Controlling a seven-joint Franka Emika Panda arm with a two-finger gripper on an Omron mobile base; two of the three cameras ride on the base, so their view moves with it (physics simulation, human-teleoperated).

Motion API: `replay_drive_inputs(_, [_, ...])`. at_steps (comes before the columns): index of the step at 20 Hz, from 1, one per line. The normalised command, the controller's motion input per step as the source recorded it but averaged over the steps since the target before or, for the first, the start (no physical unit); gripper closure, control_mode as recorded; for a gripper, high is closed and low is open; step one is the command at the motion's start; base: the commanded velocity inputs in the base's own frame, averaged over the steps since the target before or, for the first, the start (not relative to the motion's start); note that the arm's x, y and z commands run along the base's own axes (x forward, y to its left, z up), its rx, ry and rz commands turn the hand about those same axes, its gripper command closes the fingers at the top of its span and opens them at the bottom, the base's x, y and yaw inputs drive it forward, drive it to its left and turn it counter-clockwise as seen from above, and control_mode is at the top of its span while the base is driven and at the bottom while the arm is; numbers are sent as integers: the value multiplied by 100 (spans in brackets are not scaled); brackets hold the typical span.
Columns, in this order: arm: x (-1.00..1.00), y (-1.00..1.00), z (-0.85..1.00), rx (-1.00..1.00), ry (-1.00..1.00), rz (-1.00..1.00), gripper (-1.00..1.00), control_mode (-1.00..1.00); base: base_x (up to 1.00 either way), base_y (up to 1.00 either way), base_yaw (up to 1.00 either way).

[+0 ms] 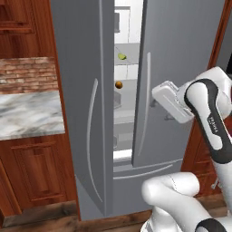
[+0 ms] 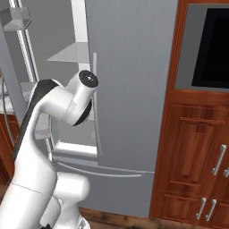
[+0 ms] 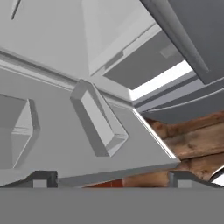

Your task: Take the lemon wedge from the fridge and place it on the plate with fish on the dining counter.

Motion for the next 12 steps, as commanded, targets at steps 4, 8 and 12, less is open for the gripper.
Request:
replay_drive_inputs(4, [100, 57, -31, 4, 9, 13, -100, -100, 0, 0, 0])
replay_drive_inputs(8, [100, 91, -27, 0, 4, 9, -100, -100, 0, 0, 0])
replay_drive_inputs(12, [99, 99, -26, 0, 1, 8, -100, -100, 0, 0, 0])
